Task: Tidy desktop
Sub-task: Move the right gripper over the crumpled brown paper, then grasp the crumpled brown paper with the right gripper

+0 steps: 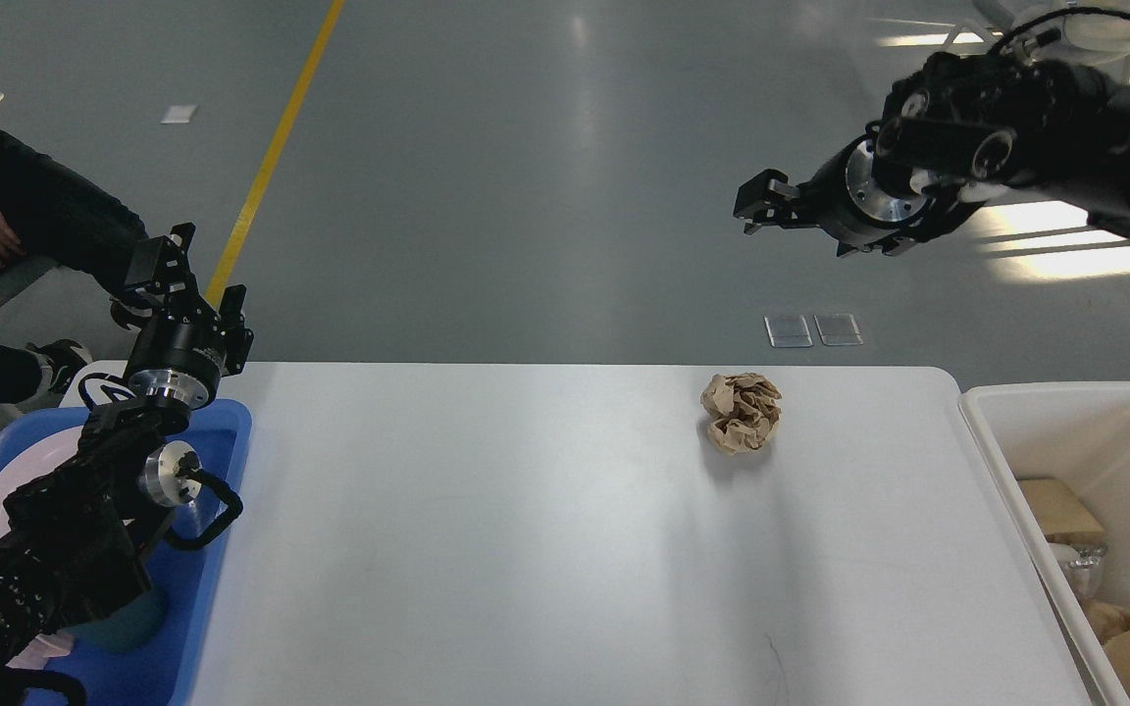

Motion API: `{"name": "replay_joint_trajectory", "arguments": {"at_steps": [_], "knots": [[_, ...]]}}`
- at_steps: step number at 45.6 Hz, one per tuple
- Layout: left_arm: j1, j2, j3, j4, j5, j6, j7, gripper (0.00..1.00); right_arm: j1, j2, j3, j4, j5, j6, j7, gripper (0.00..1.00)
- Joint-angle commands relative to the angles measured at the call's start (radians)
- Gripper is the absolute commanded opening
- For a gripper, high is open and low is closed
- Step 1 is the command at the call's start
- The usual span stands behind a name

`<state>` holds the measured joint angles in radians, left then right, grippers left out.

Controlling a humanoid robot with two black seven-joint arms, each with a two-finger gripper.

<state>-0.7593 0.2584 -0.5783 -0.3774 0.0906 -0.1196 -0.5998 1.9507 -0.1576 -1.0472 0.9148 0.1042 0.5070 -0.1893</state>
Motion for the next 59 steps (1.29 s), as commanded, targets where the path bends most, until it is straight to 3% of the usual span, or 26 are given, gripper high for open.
{"name": "replay_joint_trajectory", "arguments": {"at_steps": [1, 7, 12, 22, 34, 38, 47, 59], "knots": [[0.000, -0.001, 0.000, 0.000, 0.000, 0.000, 0.000, 0.97, 0.109, -0.003, 0.035, 0.048, 0.000, 0.142, 0.002, 1.00], [0.000, -0.001, 0.000, 0.000, 0.000, 0.000, 0.000, 0.97, 0.065, -0.002, 0.049, 0.045, 0.000, 0.133, 0.001, 1.00], [0.000, -0.001, 0.000, 0.000, 0.000, 0.000, 0.000, 0.97, -0.062, 0.001, 0.049, 0.035, -0.001, 0.041, 0.001, 1.00], [0.000, -0.001, 0.000, 0.000, 0.000, 0.000, 0.000, 0.97, -0.335, 0.046, 0.044, 0.035, -0.009, -0.424, 0.001, 1.00], [0.000, -0.001, 0.000, 0.000, 0.000, 0.000, 0.000, 0.97, -0.530, 0.145, 0.030, -0.028, -0.230, -0.774, 0.001, 1.00], [0.000, -0.001, 0.000, 0.000, 0.000, 0.000, 0.000, 0.97, -0.576, 0.173, 0.019, -0.070, -0.277, -0.828, 0.002, 1.00], [0.000, -0.001, 0.000, 0.000, 0.000, 0.000, 0.000, 0.97, -0.639, 0.191, -0.017, -0.162, -0.279, -0.844, 0.004, 0.99], [0.000, -0.001, 0.000, 0.000, 0.000, 0.000, 0.000, 0.97, -0.694, 0.225, -0.016, -0.168, -0.287, -0.920, 0.010, 0.98]]}}
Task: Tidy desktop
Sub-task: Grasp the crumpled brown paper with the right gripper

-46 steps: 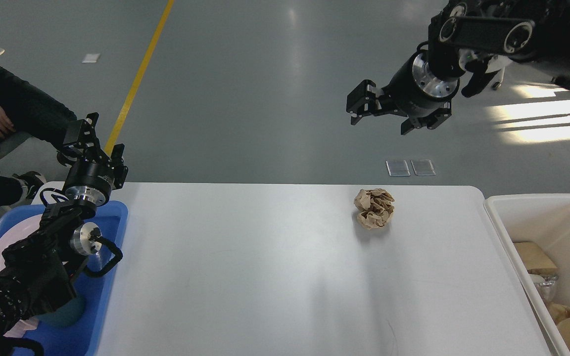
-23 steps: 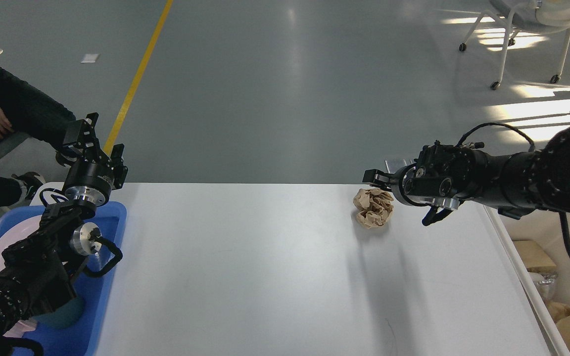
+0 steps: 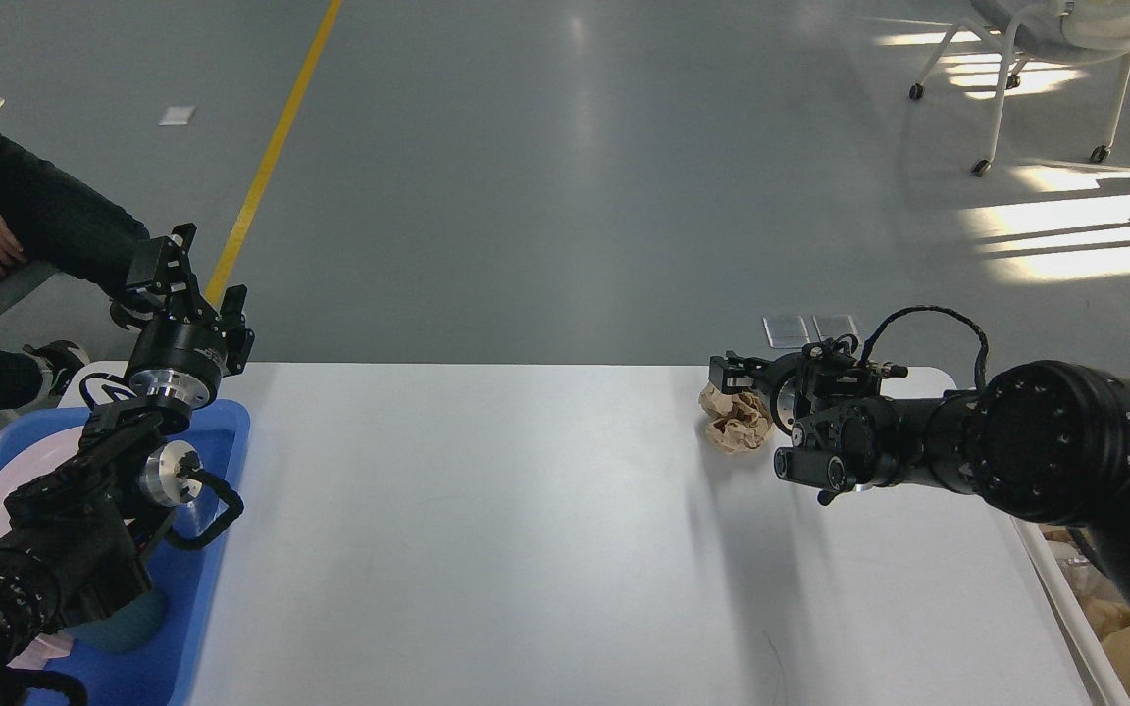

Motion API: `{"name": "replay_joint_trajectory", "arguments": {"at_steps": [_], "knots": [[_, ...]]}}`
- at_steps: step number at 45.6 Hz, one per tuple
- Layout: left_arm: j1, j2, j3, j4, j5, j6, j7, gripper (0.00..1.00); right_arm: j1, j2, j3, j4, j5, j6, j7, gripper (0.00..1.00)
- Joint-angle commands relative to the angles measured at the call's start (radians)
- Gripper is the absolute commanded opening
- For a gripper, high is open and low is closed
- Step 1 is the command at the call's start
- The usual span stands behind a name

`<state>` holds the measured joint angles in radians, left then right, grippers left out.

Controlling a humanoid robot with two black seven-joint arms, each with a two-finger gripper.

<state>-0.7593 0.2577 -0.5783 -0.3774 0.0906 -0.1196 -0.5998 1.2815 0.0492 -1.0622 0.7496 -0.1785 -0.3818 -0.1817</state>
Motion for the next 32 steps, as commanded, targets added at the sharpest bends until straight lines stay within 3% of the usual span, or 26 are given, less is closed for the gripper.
{"name": "replay_joint_trajectory", "arguments": {"at_steps": [1, 11, 32], "knots": [[0.000, 0.000, 0.000, 0.000, 0.000, 0.000, 0.000, 0.97, -0.027, 0.021, -0.001, -0.003, -0.004, -0.037, 0.002, 0.98], [0.000, 0.000, 0.000, 0.002, 0.000, 0.000, 0.000, 0.97, -0.062, 0.043, -0.001, -0.048, -0.009, -0.134, 0.004, 0.98], [0.000, 0.000, 0.000, 0.000, 0.000, 0.000, 0.000, 0.97, -0.186, 0.110, -0.001, -0.177, -0.136, -0.213, 0.004, 0.92]]}}
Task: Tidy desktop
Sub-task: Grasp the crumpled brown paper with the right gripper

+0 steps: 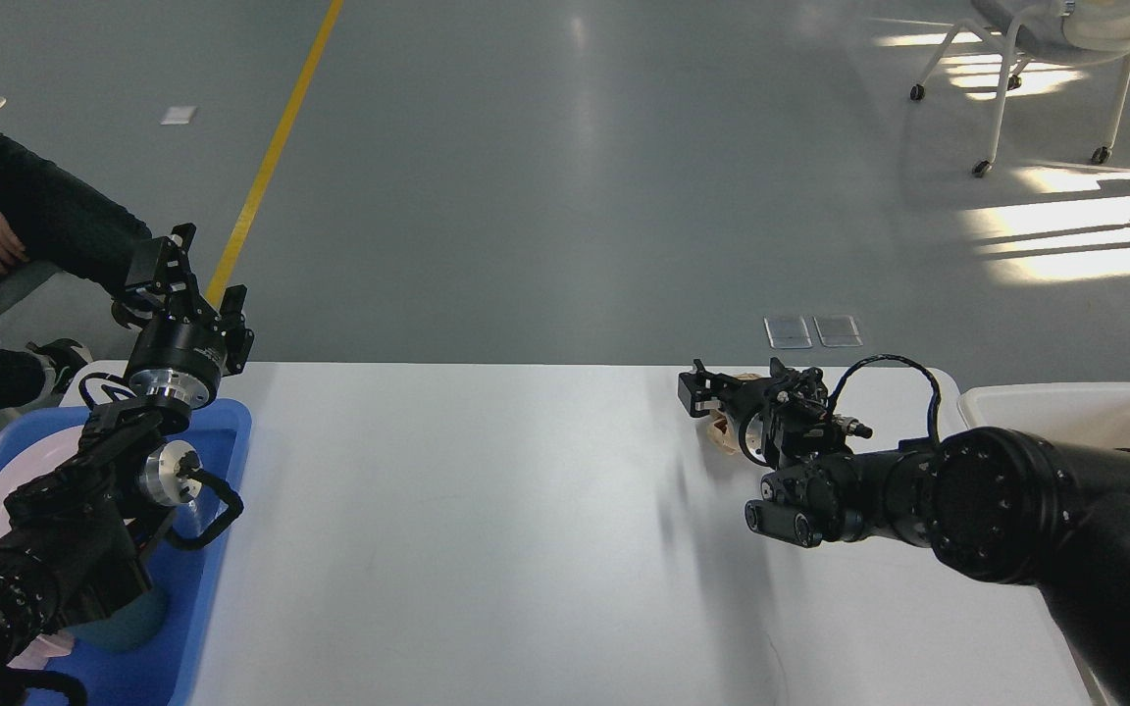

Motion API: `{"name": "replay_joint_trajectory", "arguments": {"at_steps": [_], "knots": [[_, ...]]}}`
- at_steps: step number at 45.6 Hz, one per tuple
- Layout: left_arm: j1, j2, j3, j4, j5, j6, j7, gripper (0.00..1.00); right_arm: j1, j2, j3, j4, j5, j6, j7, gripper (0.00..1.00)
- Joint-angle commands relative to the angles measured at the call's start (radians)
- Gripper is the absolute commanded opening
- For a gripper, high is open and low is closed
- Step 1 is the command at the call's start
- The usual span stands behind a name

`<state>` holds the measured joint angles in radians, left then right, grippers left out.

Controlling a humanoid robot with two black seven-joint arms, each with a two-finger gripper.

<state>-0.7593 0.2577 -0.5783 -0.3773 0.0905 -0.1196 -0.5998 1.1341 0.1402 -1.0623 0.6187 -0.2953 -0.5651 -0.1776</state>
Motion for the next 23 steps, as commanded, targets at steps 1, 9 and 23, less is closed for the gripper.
{"name": "replay_joint_trajectory", "arguments": {"at_steps": [1, 9, 23], "knots": [[0.000, 0.000, 0.000, 0.000, 0.000, 0.000, 0.000, 0.97, -0.042, 0.022, -0.001, -0.051, -0.019, -0.033, 0.000, 0.91], [0.000, 0.000, 0.000, 0.000, 0.000, 0.000, 0.000, 0.97, -0.073, 0.025, -0.005, -0.057, -0.019, -0.035, 0.000, 0.78], [0.000, 0.000, 0.000, 0.000, 0.000, 0.000, 0.000, 0.97, -0.105, 0.032, -0.036, -0.125, -0.019, -0.033, 0.000, 0.70]]}}
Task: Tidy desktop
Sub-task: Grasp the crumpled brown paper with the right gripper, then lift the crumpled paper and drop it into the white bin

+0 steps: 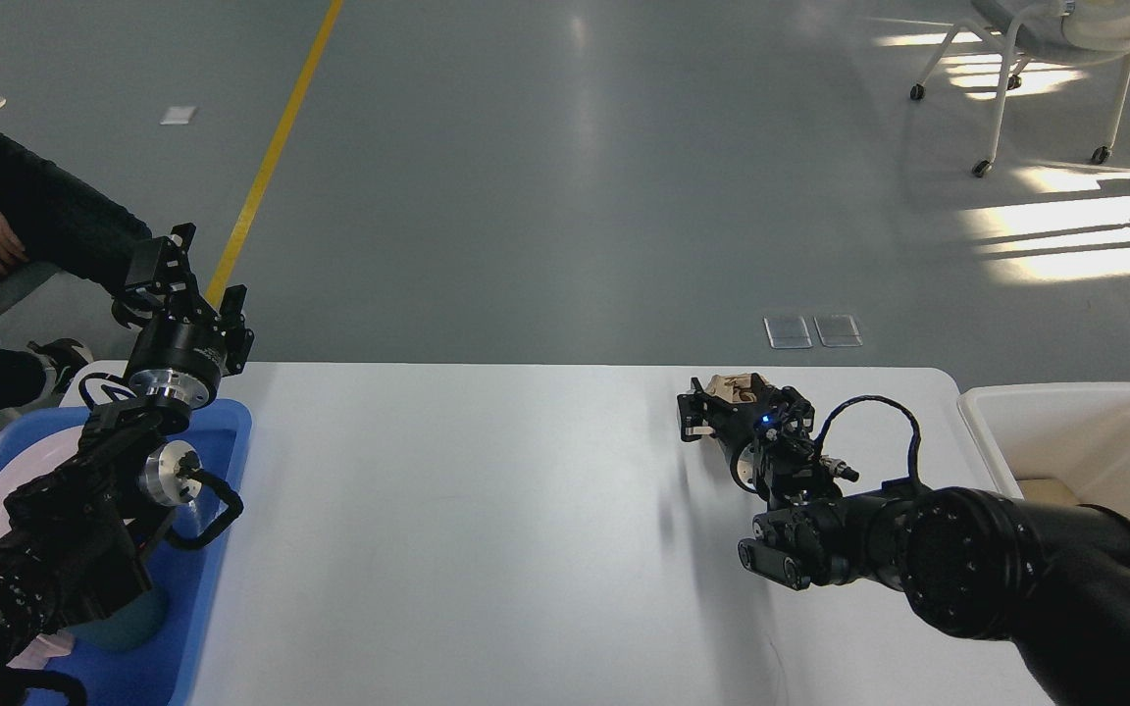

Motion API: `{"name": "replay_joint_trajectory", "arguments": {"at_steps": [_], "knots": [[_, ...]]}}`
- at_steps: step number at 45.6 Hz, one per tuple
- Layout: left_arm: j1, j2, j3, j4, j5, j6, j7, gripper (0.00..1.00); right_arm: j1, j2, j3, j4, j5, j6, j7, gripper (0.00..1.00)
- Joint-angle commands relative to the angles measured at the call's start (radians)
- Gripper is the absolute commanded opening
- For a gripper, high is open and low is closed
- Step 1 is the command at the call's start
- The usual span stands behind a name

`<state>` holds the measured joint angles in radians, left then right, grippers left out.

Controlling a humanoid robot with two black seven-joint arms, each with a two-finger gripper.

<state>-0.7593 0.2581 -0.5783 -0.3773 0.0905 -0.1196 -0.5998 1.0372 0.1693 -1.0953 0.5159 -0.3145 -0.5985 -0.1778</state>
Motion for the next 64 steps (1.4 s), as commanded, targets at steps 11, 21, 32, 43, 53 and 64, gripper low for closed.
{"name": "replay_joint_trajectory", "arguments": {"at_steps": [11, 21, 32, 43, 53, 64], "knots": [[0.000, 0.000, 0.000, 0.000, 0.000, 0.000, 0.000, 0.97, -0.016, 0.004, -0.003, -0.023, 0.000, 0.000, 0.000, 0.60], [0.000, 0.000, 0.000, 0.000, 0.000, 0.000, 0.000, 0.97, -0.019, 0.004, -0.003, -0.023, 0.000, 0.000, 0.000, 0.56], [0.000, 0.001, 0.000, 0.000, 0.000, 0.000, 0.000, 0.97, -0.019, 0.004, -0.001, -0.023, 0.000, 0.002, 0.000, 0.49], [0.000, 0.000, 0.000, 0.000, 0.000, 0.000, 0.000, 0.97, -0.019, 0.004, -0.003, -0.023, 0.000, 0.002, -0.002, 0.42], [0.000, 0.000, 0.000, 0.000, 0.000, 0.000, 0.000, 0.97, -0.023, 0.006, -0.003, -0.022, -0.001, 0.003, 0.000, 0.37], [0.000, 0.001, 0.000, 0.000, 0.000, 0.001, 0.000, 0.97, -0.023, 0.006, -0.003, -0.022, 0.000, 0.008, 0.000, 0.09]]}}
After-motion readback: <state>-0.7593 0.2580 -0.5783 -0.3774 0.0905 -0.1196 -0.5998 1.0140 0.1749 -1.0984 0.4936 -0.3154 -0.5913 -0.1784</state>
